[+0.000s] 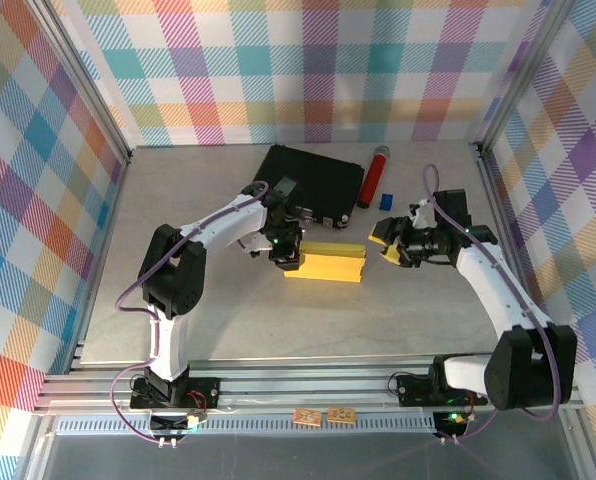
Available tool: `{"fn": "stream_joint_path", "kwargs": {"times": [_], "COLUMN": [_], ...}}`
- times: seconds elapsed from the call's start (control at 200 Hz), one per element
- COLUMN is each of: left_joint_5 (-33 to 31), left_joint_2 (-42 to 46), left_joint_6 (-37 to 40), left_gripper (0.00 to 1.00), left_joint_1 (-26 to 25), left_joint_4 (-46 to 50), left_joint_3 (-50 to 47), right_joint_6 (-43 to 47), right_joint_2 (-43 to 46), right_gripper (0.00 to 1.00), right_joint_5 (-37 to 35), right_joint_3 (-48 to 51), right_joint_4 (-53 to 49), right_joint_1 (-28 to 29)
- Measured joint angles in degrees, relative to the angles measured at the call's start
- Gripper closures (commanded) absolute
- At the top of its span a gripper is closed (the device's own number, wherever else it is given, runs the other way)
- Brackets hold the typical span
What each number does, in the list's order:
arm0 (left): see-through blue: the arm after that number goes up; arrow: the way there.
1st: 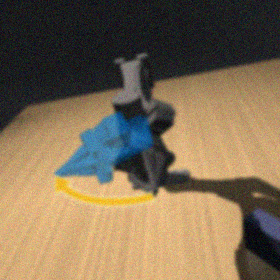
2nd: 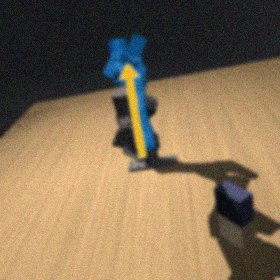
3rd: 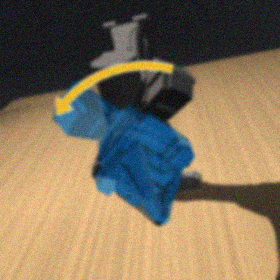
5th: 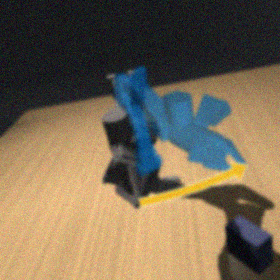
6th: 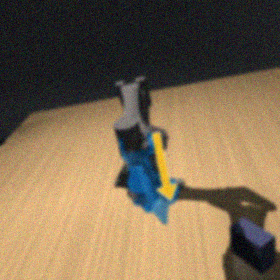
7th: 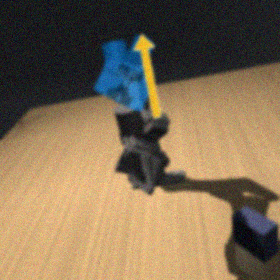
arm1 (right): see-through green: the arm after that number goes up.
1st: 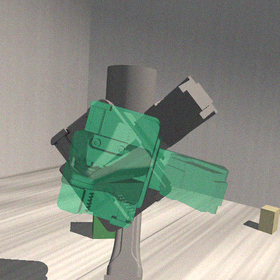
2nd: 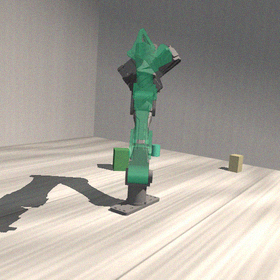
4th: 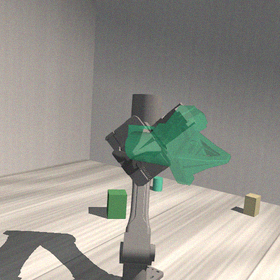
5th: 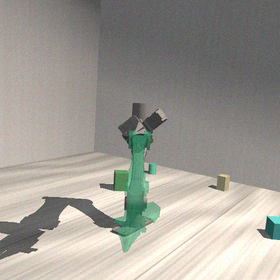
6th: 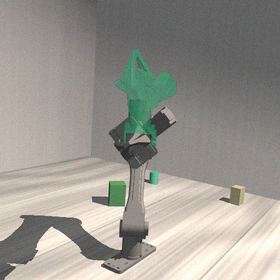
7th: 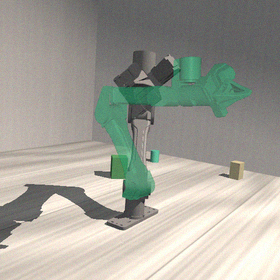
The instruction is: Fold the paper box
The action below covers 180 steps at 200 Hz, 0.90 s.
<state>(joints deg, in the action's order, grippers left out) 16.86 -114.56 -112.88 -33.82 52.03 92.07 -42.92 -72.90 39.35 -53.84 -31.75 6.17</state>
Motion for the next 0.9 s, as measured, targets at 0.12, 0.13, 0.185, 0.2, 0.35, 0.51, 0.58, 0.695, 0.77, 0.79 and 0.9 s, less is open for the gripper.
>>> {"fn": "stream_joint_path", "kwargs": {"times": [0.12,0.13,0.185,0.2,0.35,0.51,0.58,0.695,0.77,0.79,0.9], "left_joint_5": [0.0,0.0,0.0,0.0,0.0,-0.2,-0.4,-0.4,-0.2,-0.1,0.2], "left_joint_2": [0.0,0.0,0.0,0.0,0.0,0.3,0.6,1.0,1.7,1.9,3.2], "left_joint_6": [0.0,0.0,0.0,0.0,0.0,0.0,0.0,0.0,0.0,0.0,0.0], "left_gripper": [0.54,0.54,0.54,0.54,0.54,0.54,0.54,0.54,0.54,0.54,0.53], "left_joint_1": [0.0,0.0,0.0,0.0,0.0,0.0,0.0,0.0,0.0,0.0,0.0], "left_joint_4": [0.0,0.0,0.0,0.0,-0.1,-0.8,-1.2,-1.6,-2.6,-3.0,-6.0], "left_joint_3": [0.0,0.0,0.0,0.0,-0.1,-0.8,-1.2,-2.7,-3.7,-4.0,-6.3], "right_joint_6": [-4.7,-5.0,-6.1,-6.3,-7.6,-8.2,-7.9,-7.5,-7.5,-7.4,-7.3], "right_joint_2": [-2.6,-2.7,-3.4,-3.6,-6.3,-10.2,-10.3,-9.9,-9.3,-9.3,-9.2], "right_gripper": [0.41,0.41,0.41,0.41,0.49,0.67,0.73,0.83,0.87,0.87,0.88], "right_joint_5": [4.1,4.4,5.5,5.8,7.6,9.9,10.7,12.2,13.4,13.7,15.0], "right_joint_3": [1.8,2.0,2.7,2.8,5.0,5.8,6.3,7.8,9.3,9.6,10.7], "right_joint_4": [3.1,3.3,3.8,3.9,6.7,9.8,11.0,13.0,14.8,15.2,17.2], "right_joint_1": [0.0,0.0,0.0,0.0,0.0,-0.1,-0.4,-1.1,-1.7,-1.8,-2.3]}}
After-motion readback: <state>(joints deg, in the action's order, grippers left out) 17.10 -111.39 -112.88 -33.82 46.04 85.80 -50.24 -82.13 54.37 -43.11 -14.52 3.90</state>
